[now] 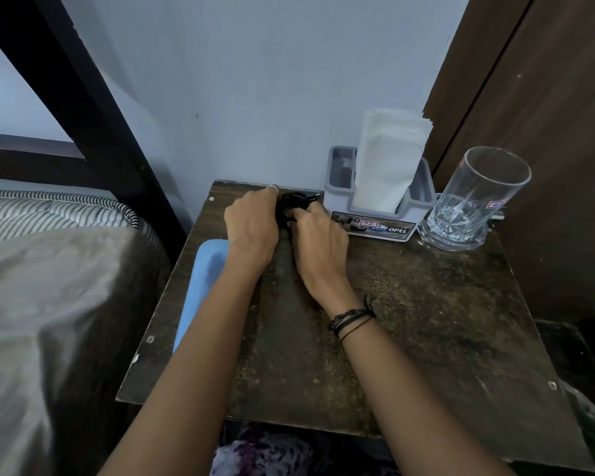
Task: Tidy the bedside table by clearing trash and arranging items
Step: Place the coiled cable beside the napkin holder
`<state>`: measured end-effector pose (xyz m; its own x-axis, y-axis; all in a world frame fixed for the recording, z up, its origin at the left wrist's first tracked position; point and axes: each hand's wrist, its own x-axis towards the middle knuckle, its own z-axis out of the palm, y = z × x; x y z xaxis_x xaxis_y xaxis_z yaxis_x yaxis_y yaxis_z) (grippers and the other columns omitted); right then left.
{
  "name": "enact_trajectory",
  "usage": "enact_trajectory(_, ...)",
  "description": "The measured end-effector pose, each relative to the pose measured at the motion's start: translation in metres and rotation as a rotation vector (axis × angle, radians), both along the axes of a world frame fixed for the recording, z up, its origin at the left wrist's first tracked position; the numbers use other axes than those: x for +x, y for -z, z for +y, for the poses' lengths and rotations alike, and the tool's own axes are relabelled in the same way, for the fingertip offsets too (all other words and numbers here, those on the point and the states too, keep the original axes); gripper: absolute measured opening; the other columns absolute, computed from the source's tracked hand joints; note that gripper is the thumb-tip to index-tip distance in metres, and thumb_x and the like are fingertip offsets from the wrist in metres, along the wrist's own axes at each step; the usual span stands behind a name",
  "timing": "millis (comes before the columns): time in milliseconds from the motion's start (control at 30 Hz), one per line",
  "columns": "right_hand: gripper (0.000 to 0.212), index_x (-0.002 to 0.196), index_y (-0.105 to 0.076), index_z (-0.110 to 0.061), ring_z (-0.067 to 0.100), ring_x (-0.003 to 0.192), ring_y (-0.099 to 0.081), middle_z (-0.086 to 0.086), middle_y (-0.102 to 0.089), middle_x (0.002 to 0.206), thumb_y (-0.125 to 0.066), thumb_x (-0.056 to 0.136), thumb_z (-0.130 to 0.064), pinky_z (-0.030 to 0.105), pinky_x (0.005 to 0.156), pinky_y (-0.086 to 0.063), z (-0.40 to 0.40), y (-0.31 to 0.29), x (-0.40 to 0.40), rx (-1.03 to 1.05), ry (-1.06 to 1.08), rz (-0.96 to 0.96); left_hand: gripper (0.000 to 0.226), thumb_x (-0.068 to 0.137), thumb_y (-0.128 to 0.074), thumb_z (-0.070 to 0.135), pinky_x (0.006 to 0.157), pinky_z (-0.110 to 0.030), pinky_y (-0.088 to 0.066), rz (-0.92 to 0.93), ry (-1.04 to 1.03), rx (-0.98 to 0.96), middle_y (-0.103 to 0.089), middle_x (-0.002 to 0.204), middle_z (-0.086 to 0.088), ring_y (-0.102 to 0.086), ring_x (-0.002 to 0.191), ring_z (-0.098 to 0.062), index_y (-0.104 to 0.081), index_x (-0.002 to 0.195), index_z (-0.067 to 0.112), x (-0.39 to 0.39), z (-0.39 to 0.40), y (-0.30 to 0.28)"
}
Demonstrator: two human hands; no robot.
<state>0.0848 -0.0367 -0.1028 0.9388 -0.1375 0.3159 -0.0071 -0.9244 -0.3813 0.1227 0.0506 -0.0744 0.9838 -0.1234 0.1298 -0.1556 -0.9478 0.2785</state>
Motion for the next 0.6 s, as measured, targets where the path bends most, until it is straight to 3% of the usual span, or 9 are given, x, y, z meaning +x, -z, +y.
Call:
enact_trajectory(133, 0.036, 0.124, -0.057, -0.022, 0.027, 0.091, -0.062, 0.006, -0.061, 0.100, -0.049, 0.092, -0.008, 0.034, 0.065, -0.045, -0.001, -0.012, -0.024, 0.081, -0.028, -0.066, 0.037, 0.084, -0.048, 0.004, 0.082, -0.040, -0.045, -0.002, 0.081, -0.176, -0.063, 0.117, -0.007, -0.055, 0.109, -0.030, -0.060, 0.116, 0.017, -0.027, 0.008, -0.013)
enact_trajectory(267, 0.037, 0.122, -0.061, -0.015, 0.017, 0.082, -0.060, 0.005, -0.064, 0.100, -0.063, 0.085, -0.012, 0.029, 0.066, -0.046, 0.007, -0.021, -0.066, 0.397, -0.152, -0.056, 0.035, 0.074, -0.052, 0.010, 0.080, -0.045, -0.051, -0.111, 0.245, -0.304, -0.069, 0.105, -0.008, -0.058, 0.102, -0.032, -0.067, 0.105, 0.015, -0.076, 0.038, -0.022)
enact_trajectory(367, 0.058, 0.132, -0.051, -0.011, 0.014, 0.102, -0.058, 0.006, -0.059, 0.125, -0.072, 0.079, -0.020, 0.025, 0.090, -0.047, 0.020, -0.019, -0.092, 0.661, -0.266, 0.141, 0.043, 0.075, -0.064, 0.004, 0.097, -0.031, -0.040, -0.069, 0.157, -0.341, -0.062, 0.123, -0.010, -0.053, 0.117, -0.029, -0.064, 0.117, 0.011, -0.112, 0.072, -0.013)
enact_trajectory(467, 0.084, 0.145, -0.029, -0.016, 0.010, 0.137, -0.031, -0.002, -0.031, 0.152, -0.074, 0.076, -0.030, 0.017, 0.110, -0.021, 0.031, -0.016, -0.111, 0.628, -0.354, 0.363, 0.063, 0.070, -0.075, -0.002, 0.096, -0.008, -0.023, 0.107, 0.047, -0.501, -0.049, 0.138, -0.012, -0.041, 0.125, -0.013, -0.052, 0.128, 0.005, -0.139, 0.101, -0.002)
enact_trajectory(533, 0.095, 0.148, -0.018, -0.017, 0.002, 0.140, -0.015, -0.007, -0.017, 0.156, -0.076, 0.074, -0.032, 0.012, 0.107, -0.009, 0.037, -0.015, -0.121, 0.584, -0.401, 0.412, 0.068, 0.071, -0.075, 0.001, 0.095, -0.007, -0.025, 0.190, -0.016, -0.624, -0.046, 0.140, -0.002, -0.038, 0.121, -0.005, -0.048, 0.133, 0.009, -0.151, 0.112, 0.002)
enact_trajectory(600, 0.101, 0.149, -0.013, -0.017, -0.002, 0.139, -0.010, -0.008, -0.012, 0.157, -0.077, 0.072, -0.032, 0.009, 0.106, -0.007, 0.042, -0.013, -0.127, 0.571, -0.417, 0.422, 0.072, 0.075, -0.073, 0.004, 0.091, -0.001, -0.026, 0.228, -0.034, -0.660, -0.044, 0.133, 0.008, -0.038, 0.120, -0.003, -0.041, 0.138, 0.014, -0.156, 0.118, 0.008)
